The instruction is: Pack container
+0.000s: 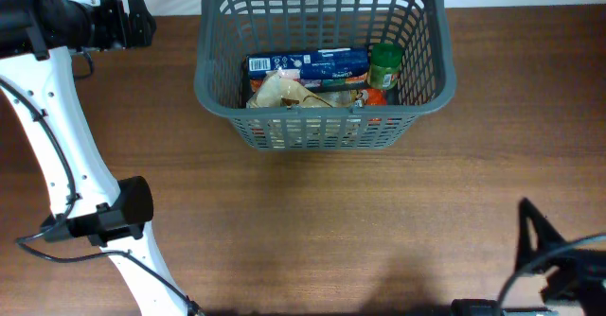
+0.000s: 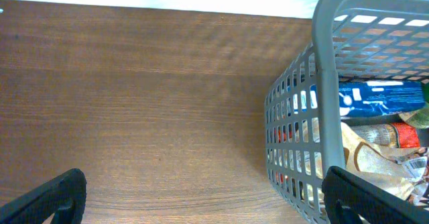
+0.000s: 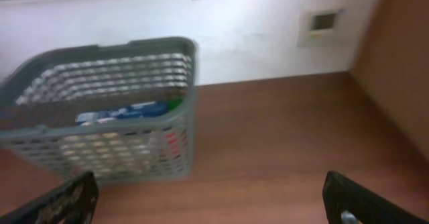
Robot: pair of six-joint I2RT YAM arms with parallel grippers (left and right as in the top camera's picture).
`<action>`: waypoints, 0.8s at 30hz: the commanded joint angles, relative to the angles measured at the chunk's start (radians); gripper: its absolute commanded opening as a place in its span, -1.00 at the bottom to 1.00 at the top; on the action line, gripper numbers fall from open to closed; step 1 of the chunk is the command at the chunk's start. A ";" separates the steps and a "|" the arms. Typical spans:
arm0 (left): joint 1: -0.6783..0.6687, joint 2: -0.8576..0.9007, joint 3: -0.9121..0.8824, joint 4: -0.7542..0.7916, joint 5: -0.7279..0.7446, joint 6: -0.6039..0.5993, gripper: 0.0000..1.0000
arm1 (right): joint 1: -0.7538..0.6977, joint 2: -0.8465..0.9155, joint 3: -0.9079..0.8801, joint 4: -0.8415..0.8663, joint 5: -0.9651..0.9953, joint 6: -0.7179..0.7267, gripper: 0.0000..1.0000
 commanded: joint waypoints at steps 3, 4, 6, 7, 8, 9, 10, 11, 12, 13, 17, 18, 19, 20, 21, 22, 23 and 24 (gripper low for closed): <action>0.004 0.007 -0.003 0.000 0.008 -0.005 0.99 | -0.006 0.014 -0.061 0.030 -0.319 0.007 0.97; 0.004 0.007 -0.003 0.000 0.008 -0.005 0.98 | -0.006 0.016 -0.066 0.019 -0.325 0.006 0.98; 0.004 0.007 -0.003 0.000 0.008 -0.005 0.98 | -0.006 0.016 -0.075 0.002 -0.315 0.006 0.97; 0.004 0.007 -0.003 0.000 0.008 -0.005 0.98 | -0.006 0.016 -0.083 -0.003 -0.288 0.003 0.98; 0.004 0.007 -0.003 0.000 0.008 -0.005 0.98 | -0.006 0.016 -0.089 -0.003 -0.262 0.003 0.98; 0.004 0.007 -0.003 0.000 0.008 -0.005 0.98 | -0.006 0.016 -0.093 -0.003 -0.231 0.003 0.98; 0.004 0.007 -0.003 0.000 0.008 -0.005 0.99 | -0.007 0.016 -0.097 -0.002 -0.188 0.003 0.97; 0.004 0.007 -0.003 0.000 0.007 -0.005 0.98 | -0.006 0.016 -0.101 -0.002 -0.143 0.003 0.98; 0.004 0.007 -0.003 0.000 0.007 -0.005 0.98 | -0.006 0.016 -0.102 -0.002 -0.122 0.003 0.97; 0.004 0.007 -0.003 0.000 0.008 -0.005 0.98 | -0.006 0.016 -0.106 0.000 -0.067 0.003 0.97; 0.004 0.007 -0.003 0.000 0.008 -0.005 0.98 | -0.006 0.008 -0.144 0.025 0.022 0.003 0.97; 0.004 0.007 -0.003 0.000 0.008 -0.005 0.99 | -0.006 0.000 -0.163 0.044 0.046 0.003 0.98; 0.004 0.007 -0.003 0.000 0.008 -0.005 0.98 | -0.006 -0.023 -0.207 0.087 0.076 0.003 0.98; 0.004 0.007 -0.003 0.000 0.007 -0.005 0.98 | -0.006 -0.064 -0.289 0.158 0.105 0.003 0.97; 0.004 0.007 -0.003 0.000 0.008 -0.005 0.99 | -0.006 -0.091 -0.340 0.196 0.112 0.004 0.97; 0.004 0.007 -0.003 0.000 0.008 -0.005 0.98 | -0.006 -0.126 -0.407 0.245 0.114 0.003 0.97; 0.004 0.007 -0.003 0.000 0.008 -0.005 0.98 | -0.006 -0.166 -0.486 0.303 0.114 0.004 0.97; 0.004 0.007 -0.003 0.000 0.008 -0.005 0.98 | -0.006 -0.195 -0.545 0.346 0.113 0.005 0.97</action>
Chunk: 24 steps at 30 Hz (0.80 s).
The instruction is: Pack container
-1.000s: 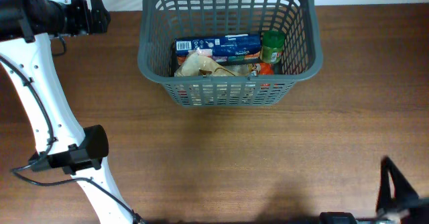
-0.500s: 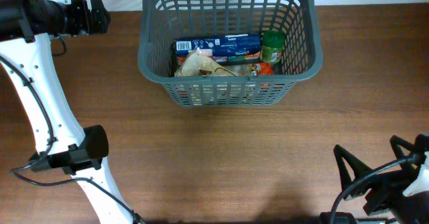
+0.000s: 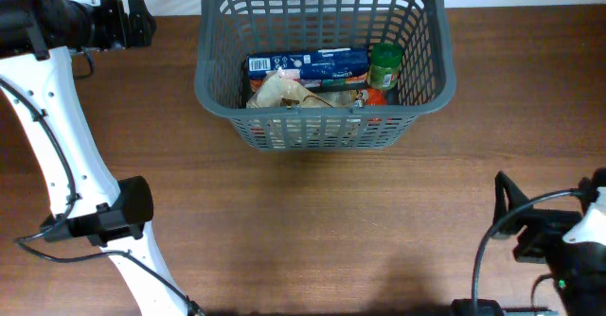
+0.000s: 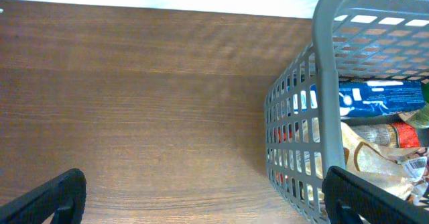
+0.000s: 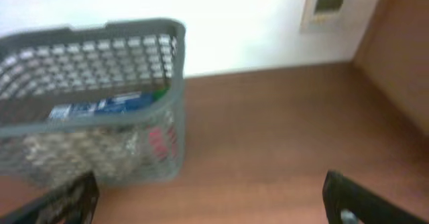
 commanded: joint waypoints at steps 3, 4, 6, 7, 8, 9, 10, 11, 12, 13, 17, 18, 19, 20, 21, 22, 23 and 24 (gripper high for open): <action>0.004 0.007 -0.003 0.000 0.008 -0.005 0.98 | -0.006 -0.184 -0.353 0.195 0.058 0.008 0.97; 0.004 0.007 -0.003 0.000 0.008 -0.005 0.98 | -0.006 -0.235 -0.465 0.250 0.049 0.008 0.98; 0.004 0.007 -0.003 0.000 0.008 -0.005 0.98 | -0.006 -0.283 -0.577 0.298 0.026 0.008 0.98; 0.004 0.007 -0.003 0.000 0.008 -0.005 0.99 | -0.006 -0.316 -0.655 0.333 0.002 0.008 0.98; 0.004 0.007 -0.003 0.000 0.008 -0.005 0.99 | -0.006 -0.335 -0.703 0.356 -0.014 0.008 0.97; 0.004 0.007 -0.003 0.000 0.008 -0.005 0.98 | -0.006 -0.364 -0.776 0.396 -0.024 0.008 0.98; 0.004 0.007 -0.003 0.000 0.008 -0.005 0.98 | -0.006 -0.384 -0.821 0.423 -0.026 0.008 0.97; 0.004 0.007 -0.003 0.000 0.008 -0.005 0.99 | -0.006 -0.401 -0.858 0.446 -0.028 0.008 0.97; 0.004 0.007 -0.003 0.000 0.008 -0.005 0.98 | -0.006 -0.430 -0.912 0.477 -0.032 0.008 0.98; 0.004 0.007 -0.003 0.000 0.008 -0.005 0.98 | -0.006 -0.452 -0.943 0.489 -0.036 0.008 0.97; 0.004 0.007 -0.003 0.000 0.008 -0.005 0.98 | -0.006 -0.514 -1.007 0.497 -0.036 0.008 0.97; 0.004 0.007 -0.003 0.000 0.008 -0.005 0.98 | -0.006 -0.525 -1.018 0.497 -0.036 0.008 0.97; 0.004 0.007 -0.003 0.000 0.008 -0.005 0.98 | -0.006 -0.533 -1.028 0.497 -0.035 0.007 0.97; 0.004 0.007 -0.003 0.000 0.008 -0.005 0.98 | -0.006 -0.542 -1.040 0.497 -0.036 0.007 0.97; 0.004 0.007 -0.003 0.000 0.007 -0.005 0.98 | -0.006 -0.550 -1.049 0.498 -0.036 0.007 0.98; 0.004 0.007 -0.003 0.000 0.008 -0.005 0.98 | -0.006 -0.558 -1.059 0.498 -0.036 0.007 0.98; 0.004 0.007 -0.003 0.000 0.008 -0.005 0.98 | -0.006 -0.559 -1.069 0.499 -0.036 0.008 0.98; 0.004 0.007 -0.003 0.000 0.008 -0.005 0.98 | -0.006 -0.559 -1.075 0.499 -0.036 0.007 0.98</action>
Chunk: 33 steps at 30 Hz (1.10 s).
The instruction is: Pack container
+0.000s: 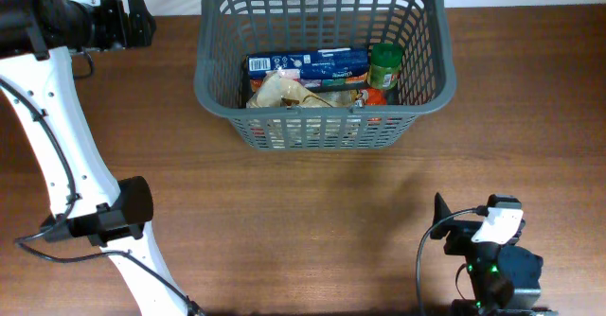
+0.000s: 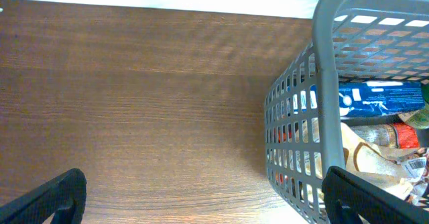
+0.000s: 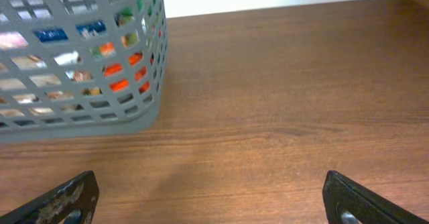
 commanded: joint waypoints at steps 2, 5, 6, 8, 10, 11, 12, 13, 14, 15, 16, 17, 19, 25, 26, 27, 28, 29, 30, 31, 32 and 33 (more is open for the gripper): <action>0.004 0.007 -0.002 0.000 0.008 -0.003 0.98 | -0.007 -0.018 -0.041 0.005 -0.010 0.007 0.97; 0.004 0.007 -0.002 0.000 0.007 -0.003 0.99 | -0.007 -0.018 -0.053 0.005 -0.010 0.007 0.98; 0.004 0.007 -0.002 0.000 0.007 -0.003 0.98 | -0.007 -0.018 -0.058 0.005 -0.010 0.007 0.98; 0.004 0.007 -0.002 0.000 0.008 -0.003 0.98 | -0.006 -0.018 -0.076 0.005 -0.010 0.007 0.97; 0.004 0.007 -0.002 0.000 0.008 -0.003 0.98 | -0.007 -0.018 -0.075 0.009 -0.010 0.007 0.97; 0.004 0.007 -0.002 0.000 0.008 -0.003 0.99 | -0.007 -0.018 -0.075 0.009 -0.010 0.007 0.98; 0.004 0.007 -0.002 0.000 0.008 -0.003 0.99 | -0.007 -0.018 -0.075 0.009 -0.010 0.007 0.98; 0.004 0.007 -0.002 0.000 0.008 -0.003 0.99 | -0.007 -0.018 -0.075 0.009 -0.010 0.007 0.97; 0.004 0.007 -0.002 0.000 0.007 -0.003 0.98 | -0.007 -0.018 -0.075 0.009 -0.010 0.007 0.98; 0.004 0.007 -0.002 0.000 0.008 -0.003 0.99 | -0.006 -0.018 -0.075 0.009 -0.010 0.007 0.98; 0.004 0.007 -0.002 0.000 0.008 -0.003 0.98 | -0.006 -0.018 -0.075 0.009 -0.010 0.007 0.97; 0.004 0.007 -0.002 0.000 0.008 -0.003 0.98 | -0.006 -0.018 -0.075 0.009 -0.010 0.007 0.97; 0.004 0.007 -0.002 0.000 0.008 -0.003 0.98 | -0.006 -0.018 -0.075 0.009 -0.010 0.007 0.98; 0.004 0.007 -0.002 0.000 0.007 -0.003 0.99 | -0.006 -0.018 -0.075 0.009 -0.010 0.007 0.97; 0.004 0.007 -0.002 0.000 0.007 -0.003 0.98 | -0.006 -0.018 -0.075 0.009 -0.010 0.007 0.98; 0.004 0.007 -0.002 0.000 0.008 -0.003 0.98 | -0.006 -0.018 -0.075 0.009 -0.010 0.007 0.97; 0.004 0.007 -0.002 0.000 0.007 -0.003 0.98 | -0.006 -0.018 -0.075 0.009 -0.010 0.007 0.98; 0.004 0.008 -0.003 0.000 0.007 -0.003 0.98 | -0.006 -0.018 -0.075 0.009 -0.010 0.007 0.98; 0.002 0.007 -0.003 0.000 0.007 -0.003 0.98 | -0.006 -0.018 -0.075 0.009 -0.010 0.007 0.97; 0.002 0.007 -0.003 0.000 0.007 -0.003 0.98 | -0.007 -0.018 -0.075 0.009 -0.010 0.007 0.97; 0.000 0.007 -0.003 0.000 0.007 -0.003 0.98 | -0.006 -0.018 -0.075 0.009 -0.010 0.007 0.98; -0.003 0.007 -0.003 0.000 0.007 -0.003 0.98 | -0.006 -0.018 -0.075 0.009 -0.010 0.007 0.97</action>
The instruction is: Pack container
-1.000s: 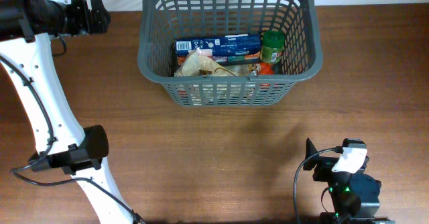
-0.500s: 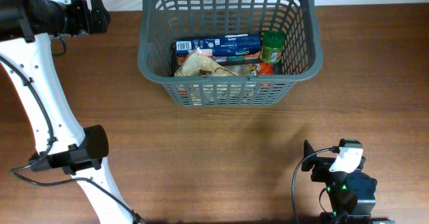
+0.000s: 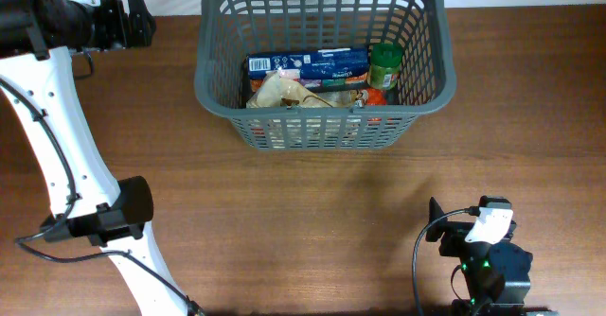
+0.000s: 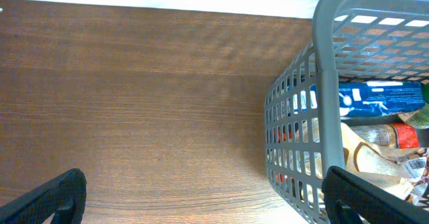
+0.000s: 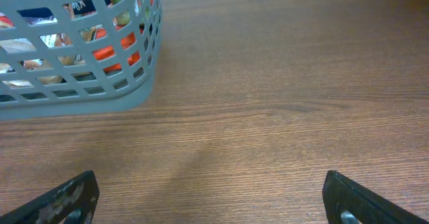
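Note:
A grey slatted basket (image 3: 325, 127) stands at the table's far middle. Inside lie a blue box (image 3: 308, 64), a green-lidded jar (image 3: 384, 65), a tan pouch (image 3: 284, 92) and red-orange packets (image 3: 376, 96). My left gripper (image 3: 140, 21) hangs open at the far left, level with the basket's left wall (image 4: 322, 110); its fingers (image 4: 53, 198) hold nothing. My right gripper (image 3: 433, 223) rests open low at the near right, over bare wood; its fingertips (image 5: 70, 198) frame empty table, with the basket (image 5: 74, 100) ahead on the left.
The brown wooden table (image 3: 312, 212) fills the view. The white left arm (image 3: 57, 165) stretches down the left side, with a black joint at mid-left. A white wall lies behind the basket.
My right gripper has edged slightly left and lower near the table's front edge; its view of the basket has shifted a little upward. The left arm and the basket's contents are unchanged.
My right gripper stood open at the table's right edge, facing the basket from afar. It then sat further in, then low near the front right, where it stays now. The left gripper stayed open beside the basket throughout. The basket's contents did not change.

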Robot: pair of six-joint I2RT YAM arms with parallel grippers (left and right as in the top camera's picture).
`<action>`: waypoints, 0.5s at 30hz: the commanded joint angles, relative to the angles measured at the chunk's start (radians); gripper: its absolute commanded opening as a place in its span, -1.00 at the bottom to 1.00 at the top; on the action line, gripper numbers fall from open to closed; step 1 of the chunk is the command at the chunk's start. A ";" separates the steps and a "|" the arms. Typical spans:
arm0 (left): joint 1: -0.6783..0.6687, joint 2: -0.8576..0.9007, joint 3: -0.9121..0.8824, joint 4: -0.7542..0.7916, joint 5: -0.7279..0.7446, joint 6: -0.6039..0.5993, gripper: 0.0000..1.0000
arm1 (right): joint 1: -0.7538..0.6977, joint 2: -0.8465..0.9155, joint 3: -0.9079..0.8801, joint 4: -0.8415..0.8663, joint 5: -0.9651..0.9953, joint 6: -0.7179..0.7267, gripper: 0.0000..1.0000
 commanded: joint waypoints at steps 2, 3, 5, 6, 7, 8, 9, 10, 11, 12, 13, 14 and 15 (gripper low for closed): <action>-0.009 0.002 -0.003 0.000 0.007 -0.003 0.98 | -0.006 -0.012 -0.008 0.004 -0.010 0.007 0.98; -0.024 -0.008 -0.003 0.000 0.007 -0.003 0.98 | -0.007 -0.012 -0.008 0.004 -0.010 0.007 0.97; -0.047 -0.026 -0.003 0.000 0.007 -0.003 0.98 | -0.006 -0.012 -0.008 0.004 -0.010 0.007 0.98; -0.056 -0.035 -0.003 0.000 0.007 -0.003 0.98 | -0.006 -0.012 -0.008 0.004 -0.010 0.007 0.97; -0.065 -0.046 -0.004 0.000 0.007 -0.003 0.98 | -0.007 -0.012 -0.008 0.004 -0.010 0.007 0.97; -0.075 -0.060 -0.009 0.000 0.007 -0.003 0.98 | -0.006 -0.012 -0.008 0.004 -0.010 0.007 0.98; -0.085 -0.080 -0.023 0.000 0.007 -0.003 0.99 | -0.007 -0.012 -0.008 0.004 -0.010 0.007 0.97; -0.105 -0.127 -0.072 0.000 0.007 -0.002 0.98 | -0.006 -0.012 -0.008 0.004 -0.010 0.007 0.97; -0.118 -0.167 -0.117 0.003 -0.013 -0.002 0.98 | -0.006 -0.012 -0.008 0.004 -0.010 0.007 0.98; -0.129 -0.198 -0.153 0.016 -0.050 -0.002 0.98 | -0.007 -0.012 -0.008 0.004 -0.010 0.007 0.97; -0.143 -0.245 -0.211 0.062 -0.106 -0.002 0.98 | -0.006 -0.012 -0.008 0.004 -0.010 0.007 0.98; -0.166 -0.323 -0.302 0.143 -0.146 -0.002 0.98 | -0.006 -0.012 -0.008 0.004 -0.010 0.007 0.98; -0.178 -0.372 -0.363 0.203 -0.171 -0.002 0.98 | -0.006 -0.012 -0.008 0.004 -0.010 0.007 0.98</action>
